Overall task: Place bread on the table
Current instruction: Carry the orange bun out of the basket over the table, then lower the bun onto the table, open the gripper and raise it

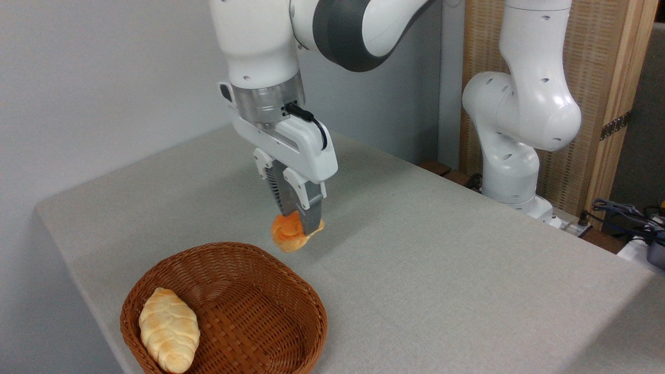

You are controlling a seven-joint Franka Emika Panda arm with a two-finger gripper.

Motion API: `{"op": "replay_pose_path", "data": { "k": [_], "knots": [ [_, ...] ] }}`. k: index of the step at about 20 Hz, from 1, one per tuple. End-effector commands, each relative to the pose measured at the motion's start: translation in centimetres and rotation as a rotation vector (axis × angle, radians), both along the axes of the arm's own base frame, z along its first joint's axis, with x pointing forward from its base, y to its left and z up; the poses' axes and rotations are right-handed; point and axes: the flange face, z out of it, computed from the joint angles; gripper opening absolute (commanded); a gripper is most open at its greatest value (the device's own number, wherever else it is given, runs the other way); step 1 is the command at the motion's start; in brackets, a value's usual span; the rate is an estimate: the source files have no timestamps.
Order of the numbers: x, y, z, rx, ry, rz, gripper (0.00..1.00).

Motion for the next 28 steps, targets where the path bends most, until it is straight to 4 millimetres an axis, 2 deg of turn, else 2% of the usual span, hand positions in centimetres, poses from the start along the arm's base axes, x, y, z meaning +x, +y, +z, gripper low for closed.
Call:
{"op": "replay_pose_path", "data": {
  "k": [1, 3, 5, 7, 13, 16, 18, 21, 22, 24, 26, 28],
  "knots": [
    [-1.9, -2.9, -2.4, -0.013, 0.051, -0.077, 0.48],
    [-1.9, -5.2, -4.4, 0.003, 0.086, -0.122, 0.52],
    [-1.8, -6.0, -5.4, 0.011, 0.104, -0.138, 0.83],
    [-1.7, -6.8, -6.2, 0.019, 0.118, -0.154, 1.00],
    [-1.5, -7.0, -6.4, 0.025, 0.120, -0.160, 1.00],
    [-1.5, -6.7, -5.8, 0.057, 0.104, -0.171, 1.00],
    [-1.1, -6.3, -4.3, 0.052, 0.074, -0.158, 1.00],
    [0.3, -5.7, -1.0, 0.047, 0.001, -0.140, 1.00],
    [0.9, -5.1, 0.4, 0.045, -0.028, -0.127, 1.00],
    [2.0, -2.0, 3.2, 0.044, -0.085, -0.070, 1.00],
    [2.4, -0.2, 4.1, 0.042, -0.104, -0.035, 1.00],
    [2.5, 0.3, 4.2, 0.040, -0.106, -0.010, 1.00]
  ]
}}
